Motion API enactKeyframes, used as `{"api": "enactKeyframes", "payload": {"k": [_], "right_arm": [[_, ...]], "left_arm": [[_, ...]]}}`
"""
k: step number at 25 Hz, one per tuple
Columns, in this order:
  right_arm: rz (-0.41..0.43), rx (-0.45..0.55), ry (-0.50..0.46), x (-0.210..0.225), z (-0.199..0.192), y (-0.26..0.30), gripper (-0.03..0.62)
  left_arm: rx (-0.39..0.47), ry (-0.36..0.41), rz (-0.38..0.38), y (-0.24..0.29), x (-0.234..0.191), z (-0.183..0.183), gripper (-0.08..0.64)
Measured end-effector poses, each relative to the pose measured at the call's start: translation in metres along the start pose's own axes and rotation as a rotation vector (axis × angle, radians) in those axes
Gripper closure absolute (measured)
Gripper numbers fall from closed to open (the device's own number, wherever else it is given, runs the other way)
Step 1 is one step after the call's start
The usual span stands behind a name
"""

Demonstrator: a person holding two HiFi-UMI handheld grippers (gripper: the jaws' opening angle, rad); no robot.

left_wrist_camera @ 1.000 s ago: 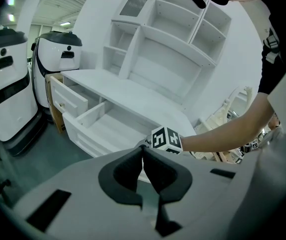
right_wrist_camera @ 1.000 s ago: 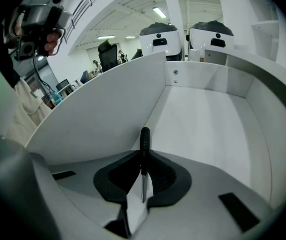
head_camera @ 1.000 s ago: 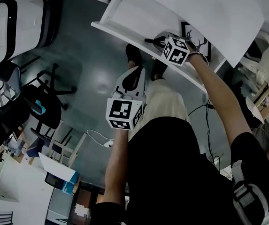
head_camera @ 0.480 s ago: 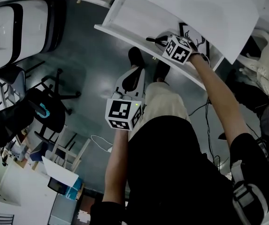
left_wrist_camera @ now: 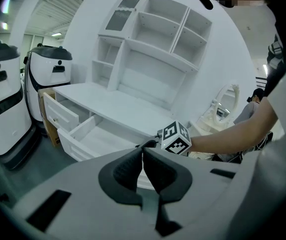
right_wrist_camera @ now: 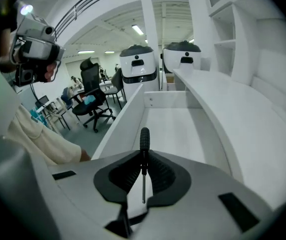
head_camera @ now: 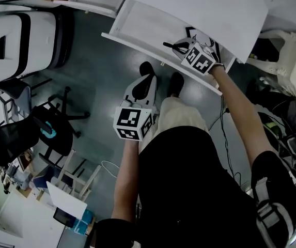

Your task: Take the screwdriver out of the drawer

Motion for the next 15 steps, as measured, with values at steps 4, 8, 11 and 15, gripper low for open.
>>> {"api": "enactKeyframes", "payload": {"k": [4,8,11,15], "right_arm": [[-0.05,0.051,0.045,-0.008,-0.002,-0.037,0.534],[-0.09,0.105,0.074,-0.019,-0.006,-0.073,0.534],[-0.119,0.178,0.121,-0.027,-0.004,-0.101,0.534],[-0.15,0.285,0.179,-0.035,0.004,-0.137,0.534]], "left_arm": [[0.024,0.018,-0.011,-0.003,0.009,0.006,0.532],[0.045,0.047,-0.031,-0.006,0.022,0.013,0.532],[0.066,0.07,-0.05,-0.007,0.03,0.018,0.532],[0.109,0.078,-0.075,-0.006,0.04,0.031,0.532]]}}
Point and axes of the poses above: the fingertips, and each gripper's own axes: y forward along the fingers, x to its right, z out of its top, the point moved 5 cm from there along -y, backward along the fingers, and after that the axes turned 11 degrees about y, right-handed, at the moved point
